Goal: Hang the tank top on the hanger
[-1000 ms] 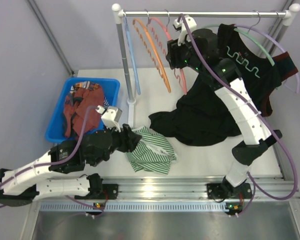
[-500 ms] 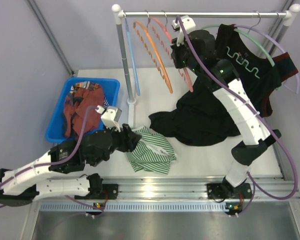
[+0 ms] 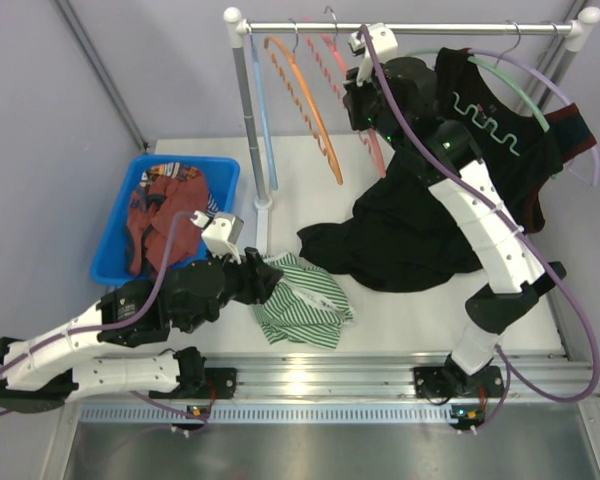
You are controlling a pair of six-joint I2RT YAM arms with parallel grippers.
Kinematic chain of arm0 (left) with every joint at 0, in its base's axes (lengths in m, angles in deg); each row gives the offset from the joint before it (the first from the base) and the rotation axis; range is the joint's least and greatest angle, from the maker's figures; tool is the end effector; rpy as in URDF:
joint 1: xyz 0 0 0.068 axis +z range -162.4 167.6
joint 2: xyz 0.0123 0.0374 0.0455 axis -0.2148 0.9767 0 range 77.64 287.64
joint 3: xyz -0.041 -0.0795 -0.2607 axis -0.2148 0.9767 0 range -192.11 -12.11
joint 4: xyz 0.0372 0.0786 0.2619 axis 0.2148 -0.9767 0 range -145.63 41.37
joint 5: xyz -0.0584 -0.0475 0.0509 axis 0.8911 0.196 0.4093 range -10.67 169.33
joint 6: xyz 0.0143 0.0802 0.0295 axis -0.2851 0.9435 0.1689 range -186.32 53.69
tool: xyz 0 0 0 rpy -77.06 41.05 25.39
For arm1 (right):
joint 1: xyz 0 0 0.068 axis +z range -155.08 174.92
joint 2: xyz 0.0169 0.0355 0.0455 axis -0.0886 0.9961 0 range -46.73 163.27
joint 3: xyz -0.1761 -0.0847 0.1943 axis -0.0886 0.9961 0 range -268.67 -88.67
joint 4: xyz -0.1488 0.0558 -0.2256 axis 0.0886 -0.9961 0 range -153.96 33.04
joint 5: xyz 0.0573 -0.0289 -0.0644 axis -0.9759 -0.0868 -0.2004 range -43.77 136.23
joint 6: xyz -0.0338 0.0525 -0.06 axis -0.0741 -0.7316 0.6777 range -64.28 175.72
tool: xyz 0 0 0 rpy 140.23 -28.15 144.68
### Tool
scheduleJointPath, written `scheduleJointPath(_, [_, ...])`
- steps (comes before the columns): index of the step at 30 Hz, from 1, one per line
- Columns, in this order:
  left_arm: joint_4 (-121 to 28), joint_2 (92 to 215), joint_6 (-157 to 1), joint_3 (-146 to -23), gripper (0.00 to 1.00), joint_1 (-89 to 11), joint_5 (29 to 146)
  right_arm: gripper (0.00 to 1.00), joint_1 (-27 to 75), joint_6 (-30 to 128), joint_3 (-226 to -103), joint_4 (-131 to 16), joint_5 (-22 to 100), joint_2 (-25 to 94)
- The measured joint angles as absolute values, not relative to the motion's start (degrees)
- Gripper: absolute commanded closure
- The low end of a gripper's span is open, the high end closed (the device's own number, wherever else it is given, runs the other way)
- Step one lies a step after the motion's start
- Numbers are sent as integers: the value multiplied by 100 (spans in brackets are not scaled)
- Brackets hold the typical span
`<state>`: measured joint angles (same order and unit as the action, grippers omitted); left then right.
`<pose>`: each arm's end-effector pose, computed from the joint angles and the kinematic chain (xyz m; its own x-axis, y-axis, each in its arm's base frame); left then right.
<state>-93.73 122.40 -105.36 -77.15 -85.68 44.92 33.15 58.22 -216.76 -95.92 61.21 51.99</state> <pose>0.0928 -0.1584 0.3904 -0.4986 -0.1467 -0.8543 0.4230 0.8191 -0.3875 0.3295 0.2344 0.5327 -0.1135 -0.1431 -0.9832 -0.4029 0.9112 -0.0861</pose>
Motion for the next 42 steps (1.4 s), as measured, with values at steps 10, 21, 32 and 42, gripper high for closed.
scheduleJointPath(10, [-9375, 12237, -10538, -7713, 44, -8568, 4490, 100, 3320, 5820, -21202, -9216, 6224, 4681])
scheduleJointPath(21, [-9522, 12390, -10611, -7603, 42, -8568, 4219, 100, 3333, 5601, -19891, -9129, 6229, 3673])
scheduleJointPath(32, [-10027, 13009, -10923, -7026, 47, -7820, 4323, 100, 3344, 4790, -17578, -9391, 6178, 1271])
scheduleJointPath(42, [-9970, 13118, -10403, -6515, 54, -6262, 5351, 100, 3344, 3846, -15570, -10289, 4810, -925])
